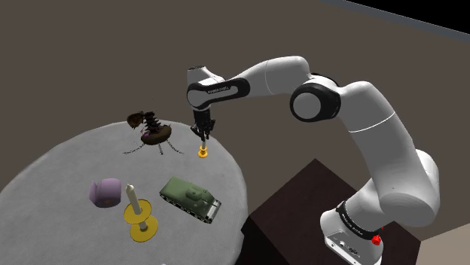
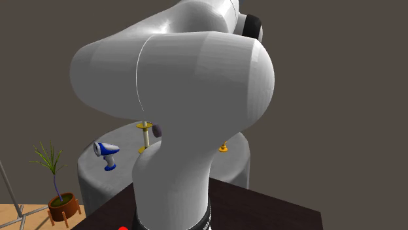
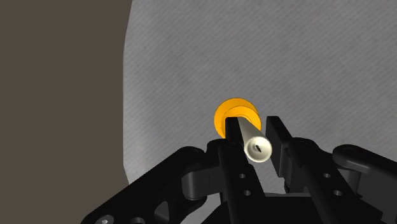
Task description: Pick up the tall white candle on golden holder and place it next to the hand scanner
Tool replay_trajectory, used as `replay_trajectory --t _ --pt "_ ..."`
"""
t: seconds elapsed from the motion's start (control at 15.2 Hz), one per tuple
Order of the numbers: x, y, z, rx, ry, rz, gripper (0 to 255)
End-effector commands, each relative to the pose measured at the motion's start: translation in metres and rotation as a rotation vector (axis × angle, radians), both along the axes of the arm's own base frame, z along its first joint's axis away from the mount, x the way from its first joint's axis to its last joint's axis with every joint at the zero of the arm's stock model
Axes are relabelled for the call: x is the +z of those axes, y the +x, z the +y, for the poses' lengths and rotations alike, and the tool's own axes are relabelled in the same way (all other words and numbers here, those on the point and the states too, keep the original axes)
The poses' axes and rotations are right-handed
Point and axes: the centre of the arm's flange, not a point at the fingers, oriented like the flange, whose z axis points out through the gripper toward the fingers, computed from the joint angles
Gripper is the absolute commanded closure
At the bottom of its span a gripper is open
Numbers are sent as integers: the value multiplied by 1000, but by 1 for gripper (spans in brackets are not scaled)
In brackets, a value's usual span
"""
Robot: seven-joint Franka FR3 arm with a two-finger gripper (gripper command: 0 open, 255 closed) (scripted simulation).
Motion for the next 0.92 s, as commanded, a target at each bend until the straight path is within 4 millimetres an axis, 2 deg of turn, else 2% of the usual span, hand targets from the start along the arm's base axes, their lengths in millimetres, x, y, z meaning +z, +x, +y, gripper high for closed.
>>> replay_trajectory --t 0.0,0.86 --pt "10 0 0 0 0 0 255" --pt "78 0 0 0 0 0 255"
